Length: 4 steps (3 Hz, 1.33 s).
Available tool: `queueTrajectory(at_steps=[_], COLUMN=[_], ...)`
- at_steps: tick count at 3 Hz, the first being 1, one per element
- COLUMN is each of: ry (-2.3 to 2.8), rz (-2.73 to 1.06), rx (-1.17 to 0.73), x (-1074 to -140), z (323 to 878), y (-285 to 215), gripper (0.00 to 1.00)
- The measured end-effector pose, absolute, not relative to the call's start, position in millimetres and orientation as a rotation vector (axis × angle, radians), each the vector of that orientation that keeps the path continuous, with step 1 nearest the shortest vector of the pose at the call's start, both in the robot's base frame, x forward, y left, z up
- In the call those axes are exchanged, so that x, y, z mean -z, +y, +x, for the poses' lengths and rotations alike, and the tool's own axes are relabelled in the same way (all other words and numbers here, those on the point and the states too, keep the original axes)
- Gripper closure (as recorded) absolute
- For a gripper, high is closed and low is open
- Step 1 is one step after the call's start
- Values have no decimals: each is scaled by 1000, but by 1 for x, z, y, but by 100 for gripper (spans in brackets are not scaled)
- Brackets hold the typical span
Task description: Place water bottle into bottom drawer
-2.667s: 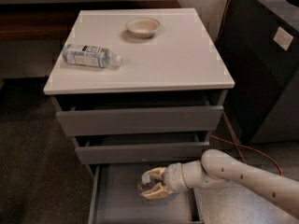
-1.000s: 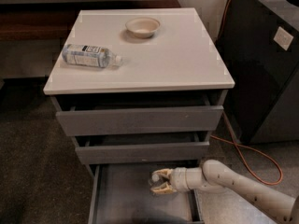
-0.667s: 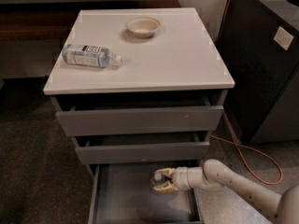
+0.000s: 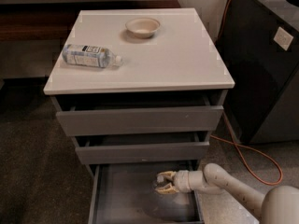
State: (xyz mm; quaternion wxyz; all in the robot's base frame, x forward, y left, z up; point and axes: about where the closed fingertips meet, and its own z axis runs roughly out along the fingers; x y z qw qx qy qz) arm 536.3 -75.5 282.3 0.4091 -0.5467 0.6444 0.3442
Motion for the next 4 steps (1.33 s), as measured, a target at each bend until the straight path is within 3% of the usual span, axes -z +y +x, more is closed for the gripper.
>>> queueTrajectory(at_steps=[2, 4], ry=[1643, 1677], rz=[-1358, -1330], rx=[-895, -878], x=[-236, -226], z=[533, 533], y=[-73, -82], gripper=[98, 51])
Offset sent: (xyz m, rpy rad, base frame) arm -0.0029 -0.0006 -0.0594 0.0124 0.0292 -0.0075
